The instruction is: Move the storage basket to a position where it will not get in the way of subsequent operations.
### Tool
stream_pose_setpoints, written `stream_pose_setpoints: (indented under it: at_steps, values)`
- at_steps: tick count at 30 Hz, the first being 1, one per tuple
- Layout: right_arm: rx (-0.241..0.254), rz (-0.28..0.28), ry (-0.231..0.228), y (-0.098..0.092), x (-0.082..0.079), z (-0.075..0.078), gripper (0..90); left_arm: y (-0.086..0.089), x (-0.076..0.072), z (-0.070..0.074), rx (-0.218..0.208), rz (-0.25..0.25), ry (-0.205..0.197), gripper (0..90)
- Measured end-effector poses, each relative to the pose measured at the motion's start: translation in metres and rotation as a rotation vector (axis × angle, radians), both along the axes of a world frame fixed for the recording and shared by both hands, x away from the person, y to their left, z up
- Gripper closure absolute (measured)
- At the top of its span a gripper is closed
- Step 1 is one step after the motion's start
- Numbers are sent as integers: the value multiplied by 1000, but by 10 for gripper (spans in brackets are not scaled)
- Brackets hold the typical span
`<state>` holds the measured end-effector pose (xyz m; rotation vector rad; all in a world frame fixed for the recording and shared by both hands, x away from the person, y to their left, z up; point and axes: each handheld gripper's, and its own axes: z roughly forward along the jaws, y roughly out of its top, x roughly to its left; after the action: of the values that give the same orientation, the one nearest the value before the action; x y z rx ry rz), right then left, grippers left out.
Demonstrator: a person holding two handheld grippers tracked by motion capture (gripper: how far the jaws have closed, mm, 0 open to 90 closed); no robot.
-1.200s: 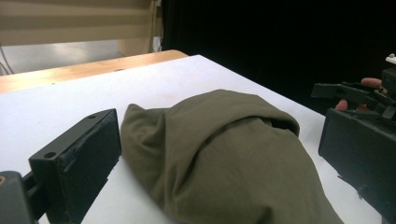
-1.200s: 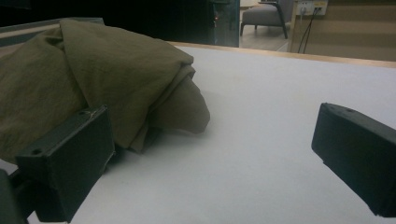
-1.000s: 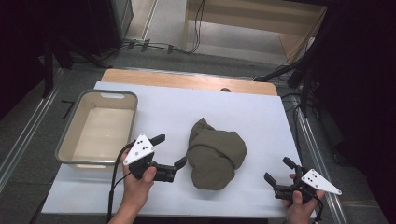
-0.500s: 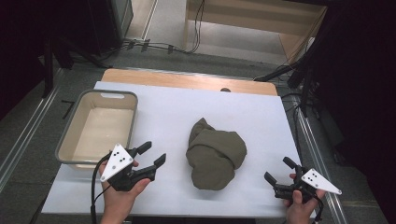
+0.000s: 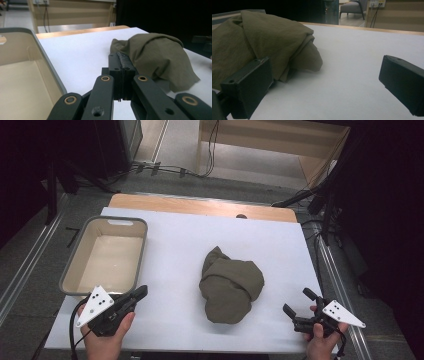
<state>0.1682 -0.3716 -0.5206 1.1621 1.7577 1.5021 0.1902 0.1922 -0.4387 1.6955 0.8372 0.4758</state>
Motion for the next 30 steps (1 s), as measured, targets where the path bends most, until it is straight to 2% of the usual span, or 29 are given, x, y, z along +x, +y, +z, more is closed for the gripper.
stream_pose_setpoints:
  at_steps: [7, 16, 27, 30]
  values:
    - [1, 2, 2, 0, 0, 0, 0, 18, -9, -5, 3, 17, 16, 885]
    - [-2, 4, -1, 0, 0, 0, 0, 49, -19, -15, -2, 80, 58, 886]
    - [-6, 2, 3, 1, -1, 0, 0, 75, -25, -23, -19, 143, 91, 885]
    - [-7, 2, 3, 1, -1, 0, 0, 81, -25, -25, -1, 154, 93, 885]
